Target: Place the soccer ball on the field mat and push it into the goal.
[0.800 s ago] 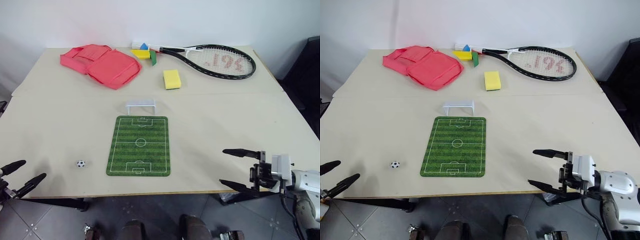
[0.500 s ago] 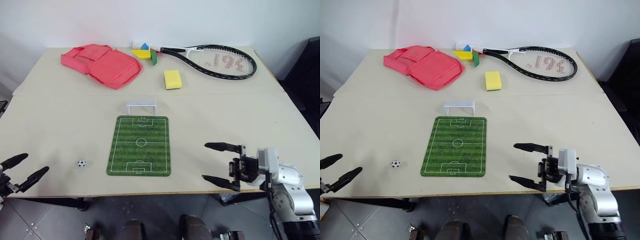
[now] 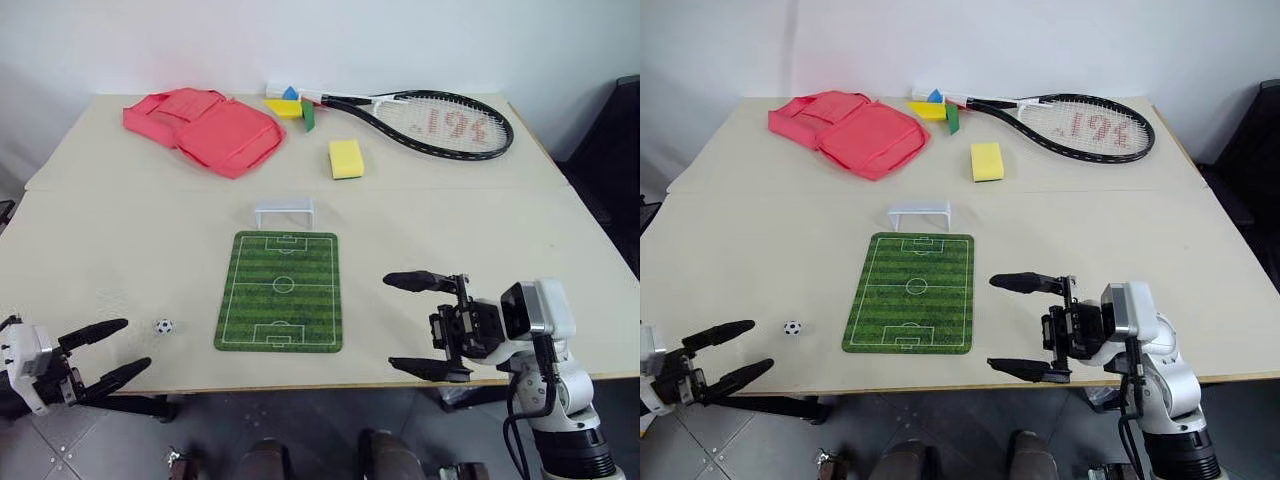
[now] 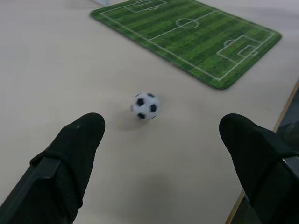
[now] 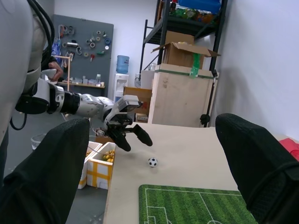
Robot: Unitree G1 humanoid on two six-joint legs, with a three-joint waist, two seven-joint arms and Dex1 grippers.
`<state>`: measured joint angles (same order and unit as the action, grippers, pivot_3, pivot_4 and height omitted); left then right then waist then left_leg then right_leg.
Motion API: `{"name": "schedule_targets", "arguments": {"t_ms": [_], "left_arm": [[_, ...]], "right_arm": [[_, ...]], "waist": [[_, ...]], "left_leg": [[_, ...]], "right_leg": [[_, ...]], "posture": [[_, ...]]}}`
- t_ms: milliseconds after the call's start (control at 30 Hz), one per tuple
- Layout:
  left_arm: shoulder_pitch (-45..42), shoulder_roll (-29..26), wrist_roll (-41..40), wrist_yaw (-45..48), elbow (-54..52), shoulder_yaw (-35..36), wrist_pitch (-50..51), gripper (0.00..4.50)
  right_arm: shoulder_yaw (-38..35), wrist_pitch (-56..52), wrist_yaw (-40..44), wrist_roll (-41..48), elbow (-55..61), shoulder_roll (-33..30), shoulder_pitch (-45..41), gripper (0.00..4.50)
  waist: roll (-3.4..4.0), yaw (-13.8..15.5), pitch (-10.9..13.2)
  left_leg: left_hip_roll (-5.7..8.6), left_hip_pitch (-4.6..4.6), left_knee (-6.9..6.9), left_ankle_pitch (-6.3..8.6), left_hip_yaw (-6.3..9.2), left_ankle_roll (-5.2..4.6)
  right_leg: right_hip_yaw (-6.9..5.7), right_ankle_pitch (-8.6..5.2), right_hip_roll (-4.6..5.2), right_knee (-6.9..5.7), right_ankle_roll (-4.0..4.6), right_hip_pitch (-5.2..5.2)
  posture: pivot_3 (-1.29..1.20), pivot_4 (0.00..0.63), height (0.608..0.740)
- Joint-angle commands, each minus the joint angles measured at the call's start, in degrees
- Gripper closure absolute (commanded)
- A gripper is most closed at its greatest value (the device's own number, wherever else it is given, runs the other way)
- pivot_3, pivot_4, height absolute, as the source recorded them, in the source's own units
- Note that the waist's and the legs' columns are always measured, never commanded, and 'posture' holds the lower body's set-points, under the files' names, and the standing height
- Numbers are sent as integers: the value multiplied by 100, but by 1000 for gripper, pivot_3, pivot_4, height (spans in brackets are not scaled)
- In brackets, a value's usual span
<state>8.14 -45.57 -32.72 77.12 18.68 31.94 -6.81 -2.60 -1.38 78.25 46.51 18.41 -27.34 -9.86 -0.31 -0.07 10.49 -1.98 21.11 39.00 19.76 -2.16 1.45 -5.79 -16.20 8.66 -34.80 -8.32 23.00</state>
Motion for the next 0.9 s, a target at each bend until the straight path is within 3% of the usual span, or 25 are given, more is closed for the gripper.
{"name": "schedule_targets", "arguments": {"t_ms": [33, 500, 600, 900], "left_arm": [[-29, -32, -27, 43, -52, 26, -33, 30], [-1003, 90, 586, -247, 860, -886, 39, 30], [-1107, 110, 626, -263, 1034, -946, 2, 651], [-1098, 44, 722, -14, 1192, -1093, 6, 3400]], "right_arm": [[-71, 29, 150, 25, 224, -123, 24, 0], [-269, 178, 19, -292, 73, -300, 174, 0], [-291, 223, 39, -336, 6, -291, 204, 0], [-437, 639, 134, -459, -224, -228, 498, 0]], "waist": [[0, -2, 0], [-2, -12, -1], [-2, -7, -2], [0, -1, -3]], "left_leg": [[0, 0, 0, 0, 0, 0], [0, -2, 4, 1, -3, 0], [-1, -3, 4, 1, -4, 0], [0, -4, 4, 1, -5, 0]], "right_leg": [[0, 0, 0, 0, 0, 0], [0, 0, -1, -6, 0, 0], [0, 0, -2, -8, 0, 1], [1, 0, -1, -8, 0, 0]], "posture": [[0, 150, 740], [0, 150, 740], [0, 150, 740], [0, 150, 740]]}}
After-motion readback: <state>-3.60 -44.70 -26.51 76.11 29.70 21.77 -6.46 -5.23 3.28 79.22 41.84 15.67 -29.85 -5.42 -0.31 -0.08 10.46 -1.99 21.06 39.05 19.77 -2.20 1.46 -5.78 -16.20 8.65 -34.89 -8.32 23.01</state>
